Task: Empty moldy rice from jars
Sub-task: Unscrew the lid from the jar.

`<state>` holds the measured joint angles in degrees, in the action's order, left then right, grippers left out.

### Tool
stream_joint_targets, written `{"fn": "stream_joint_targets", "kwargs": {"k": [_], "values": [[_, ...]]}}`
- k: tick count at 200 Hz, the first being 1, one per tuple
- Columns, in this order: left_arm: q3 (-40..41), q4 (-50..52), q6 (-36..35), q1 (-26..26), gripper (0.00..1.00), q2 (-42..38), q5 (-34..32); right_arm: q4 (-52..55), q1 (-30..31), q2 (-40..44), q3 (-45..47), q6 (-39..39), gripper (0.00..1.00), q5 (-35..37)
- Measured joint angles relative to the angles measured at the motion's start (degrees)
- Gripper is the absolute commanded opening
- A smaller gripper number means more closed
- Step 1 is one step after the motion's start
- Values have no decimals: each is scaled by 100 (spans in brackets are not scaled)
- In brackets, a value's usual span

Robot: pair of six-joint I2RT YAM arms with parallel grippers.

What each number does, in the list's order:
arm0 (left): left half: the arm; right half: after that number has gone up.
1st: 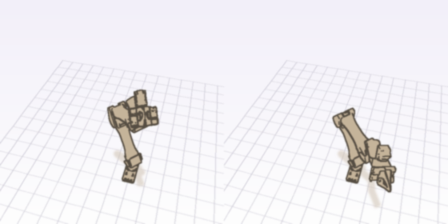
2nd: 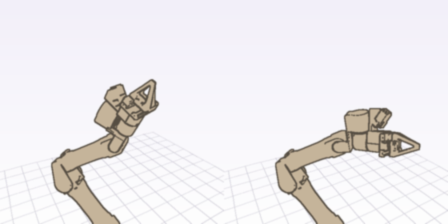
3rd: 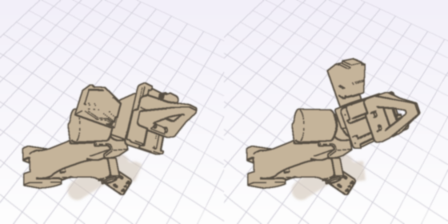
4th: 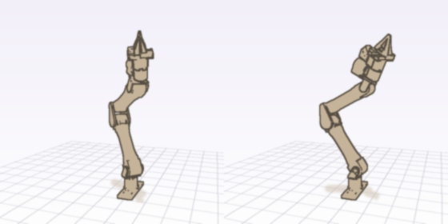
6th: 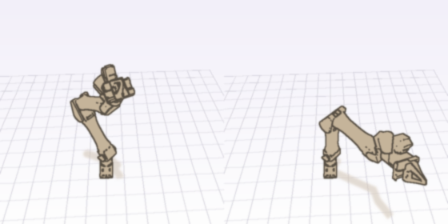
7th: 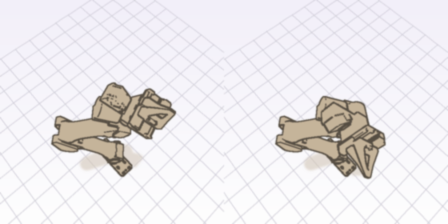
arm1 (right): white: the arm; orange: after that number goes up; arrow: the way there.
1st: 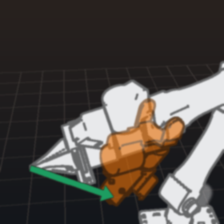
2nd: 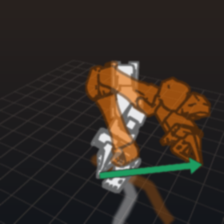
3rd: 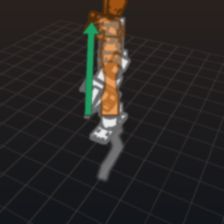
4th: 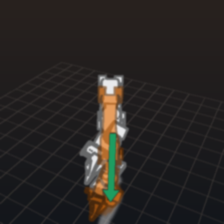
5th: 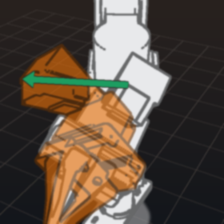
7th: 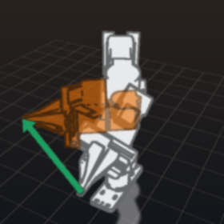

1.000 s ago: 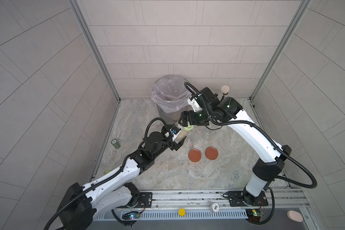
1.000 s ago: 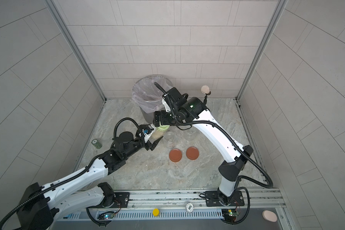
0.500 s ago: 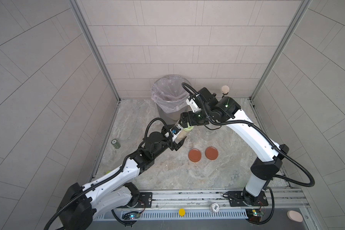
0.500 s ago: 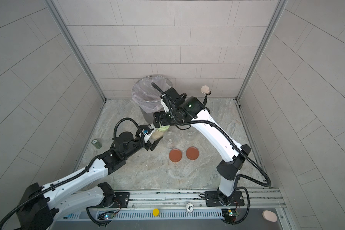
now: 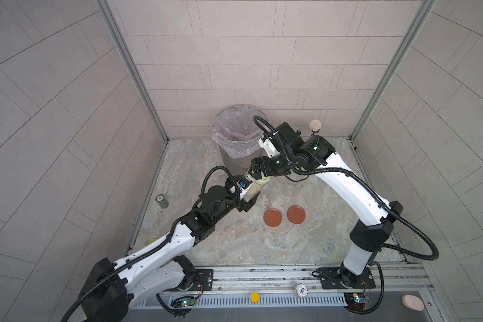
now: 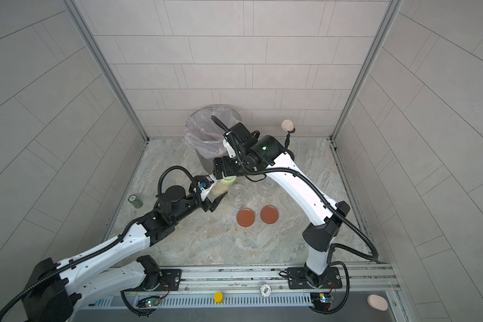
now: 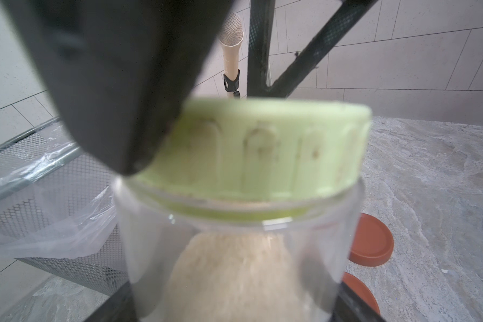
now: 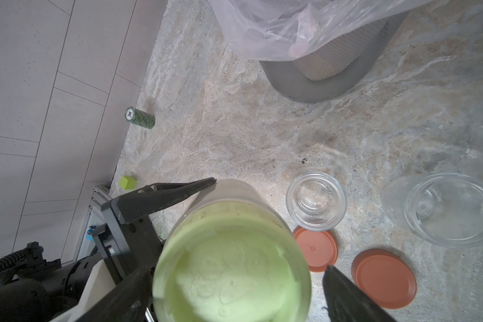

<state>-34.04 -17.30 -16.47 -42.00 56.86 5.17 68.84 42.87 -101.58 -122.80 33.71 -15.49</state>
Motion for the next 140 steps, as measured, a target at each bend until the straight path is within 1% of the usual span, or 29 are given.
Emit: {"fn": "stream_joint_targets", "kwargs": {"k": [82, 112, 140], "values": [[101, -37, 0, -2, 9, -118, 11, -90, 15, 0, 122, 15, 88, -286], [133, -37, -2, -2, 8, -144, 13, -92, 15, 2, 188, -90, 80, -343], [162, 9, 0, -2, 8, -149, 48, -79, 13, 4, 256, -286, 77, -374]]}}
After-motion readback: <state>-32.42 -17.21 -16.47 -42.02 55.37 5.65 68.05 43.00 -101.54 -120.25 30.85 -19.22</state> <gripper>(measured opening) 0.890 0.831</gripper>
